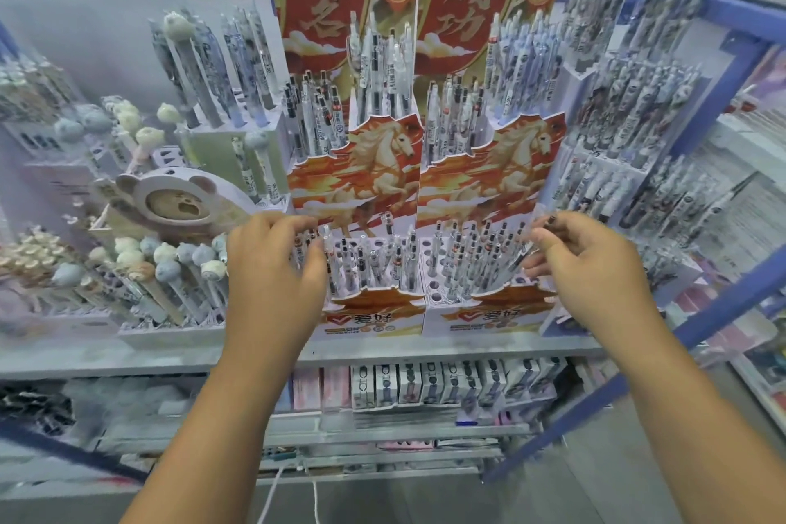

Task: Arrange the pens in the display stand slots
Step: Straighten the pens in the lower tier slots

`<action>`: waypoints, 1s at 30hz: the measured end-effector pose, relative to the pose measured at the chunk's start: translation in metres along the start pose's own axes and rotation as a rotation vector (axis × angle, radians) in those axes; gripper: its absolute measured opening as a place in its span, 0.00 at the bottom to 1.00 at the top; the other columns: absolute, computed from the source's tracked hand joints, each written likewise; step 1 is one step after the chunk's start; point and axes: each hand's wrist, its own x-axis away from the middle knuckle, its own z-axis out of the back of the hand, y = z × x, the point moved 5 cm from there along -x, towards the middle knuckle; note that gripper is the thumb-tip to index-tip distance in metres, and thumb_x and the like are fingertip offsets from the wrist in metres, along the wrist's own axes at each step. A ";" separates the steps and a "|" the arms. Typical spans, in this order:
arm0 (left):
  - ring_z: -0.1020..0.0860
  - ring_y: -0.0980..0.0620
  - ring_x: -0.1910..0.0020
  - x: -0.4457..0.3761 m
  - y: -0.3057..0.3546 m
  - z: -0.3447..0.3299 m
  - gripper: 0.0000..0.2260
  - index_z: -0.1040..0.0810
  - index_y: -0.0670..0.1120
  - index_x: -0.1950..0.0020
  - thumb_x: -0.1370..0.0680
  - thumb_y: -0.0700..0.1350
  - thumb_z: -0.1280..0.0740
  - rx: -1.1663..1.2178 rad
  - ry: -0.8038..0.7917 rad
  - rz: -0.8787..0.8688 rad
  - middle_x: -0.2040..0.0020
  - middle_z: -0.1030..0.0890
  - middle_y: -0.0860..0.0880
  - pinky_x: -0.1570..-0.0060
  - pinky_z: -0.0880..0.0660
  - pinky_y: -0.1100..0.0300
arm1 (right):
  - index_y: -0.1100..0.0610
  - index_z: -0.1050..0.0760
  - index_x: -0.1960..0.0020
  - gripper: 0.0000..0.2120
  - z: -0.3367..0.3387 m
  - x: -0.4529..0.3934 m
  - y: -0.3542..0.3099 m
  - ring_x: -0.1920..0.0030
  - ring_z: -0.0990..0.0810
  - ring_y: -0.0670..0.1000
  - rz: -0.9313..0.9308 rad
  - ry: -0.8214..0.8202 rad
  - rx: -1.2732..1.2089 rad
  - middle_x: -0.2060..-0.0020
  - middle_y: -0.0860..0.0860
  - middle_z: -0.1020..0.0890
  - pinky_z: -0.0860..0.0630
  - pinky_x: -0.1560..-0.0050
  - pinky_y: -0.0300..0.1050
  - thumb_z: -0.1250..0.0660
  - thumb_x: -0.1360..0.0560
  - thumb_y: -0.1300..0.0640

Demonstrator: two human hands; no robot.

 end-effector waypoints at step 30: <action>0.31 0.41 0.31 -0.052 -0.006 -0.011 0.15 0.18 0.50 0.36 0.15 0.48 0.42 -0.179 -0.408 0.116 0.32 0.23 0.44 0.33 0.33 0.47 | 0.48 0.18 0.40 0.10 -0.068 -0.034 -0.107 0.54 0.20 0.41 0.303 -0.402 0.336 0.46 0.43 0.16 0.25 0.55 0.36 0.35 0.18 0.52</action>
